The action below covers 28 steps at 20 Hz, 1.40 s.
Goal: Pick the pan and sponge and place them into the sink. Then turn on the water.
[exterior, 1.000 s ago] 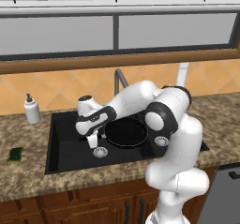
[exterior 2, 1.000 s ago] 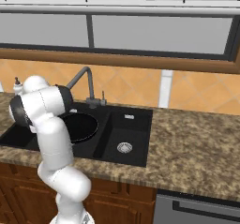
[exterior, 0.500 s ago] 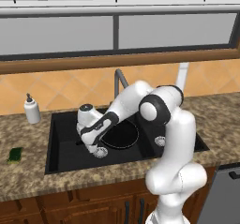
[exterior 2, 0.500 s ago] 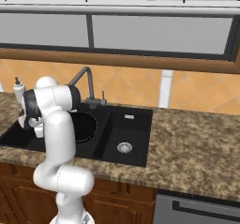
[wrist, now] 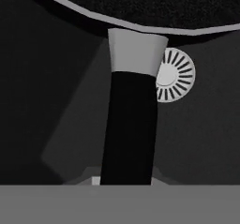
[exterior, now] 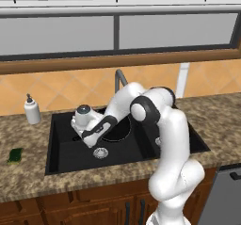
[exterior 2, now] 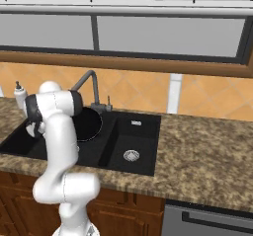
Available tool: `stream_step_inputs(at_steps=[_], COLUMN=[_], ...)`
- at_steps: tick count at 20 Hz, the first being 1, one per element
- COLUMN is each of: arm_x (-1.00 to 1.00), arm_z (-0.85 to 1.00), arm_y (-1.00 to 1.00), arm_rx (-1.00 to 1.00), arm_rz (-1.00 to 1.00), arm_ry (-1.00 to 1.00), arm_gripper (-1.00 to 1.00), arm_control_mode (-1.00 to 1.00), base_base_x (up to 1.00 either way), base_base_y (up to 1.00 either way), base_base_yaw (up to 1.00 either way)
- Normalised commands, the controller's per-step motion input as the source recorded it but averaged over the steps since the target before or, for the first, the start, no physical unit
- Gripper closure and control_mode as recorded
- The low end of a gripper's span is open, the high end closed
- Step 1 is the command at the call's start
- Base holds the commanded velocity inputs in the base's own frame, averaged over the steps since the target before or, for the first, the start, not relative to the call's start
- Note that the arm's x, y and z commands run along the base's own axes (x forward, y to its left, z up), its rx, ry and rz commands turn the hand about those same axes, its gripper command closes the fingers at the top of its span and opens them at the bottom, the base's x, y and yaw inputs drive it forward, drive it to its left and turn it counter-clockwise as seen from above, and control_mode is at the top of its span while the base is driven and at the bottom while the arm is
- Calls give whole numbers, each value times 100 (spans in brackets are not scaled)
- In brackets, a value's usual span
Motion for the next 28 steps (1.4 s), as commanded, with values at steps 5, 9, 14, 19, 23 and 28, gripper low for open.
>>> stream_step_inputs(at_steps=[5,9,14,19,23,28], arm_x=[-67,-83,-99,-56,-28,-17], arm_z=[-67,-91,-100,-94,-95,-88], arm_y=[52,46,40,28,8,12], arm_rx=[0,-2,-2,-3,-1,-6], arm_rz=[-28,-29,-27,-31,-41,-38], arm_ry=[-12,-12,-3,8,14,7], arm_gripper=[100,100,100,100,100,100], arm_control_mode=[-100,-100,-100,-100,-100,-100], base_base_x=[0,0,0,0,0,0], base_base_y=[0,0,0,0,0,0], base_base_yaw=[0,0,0,0,0,0])
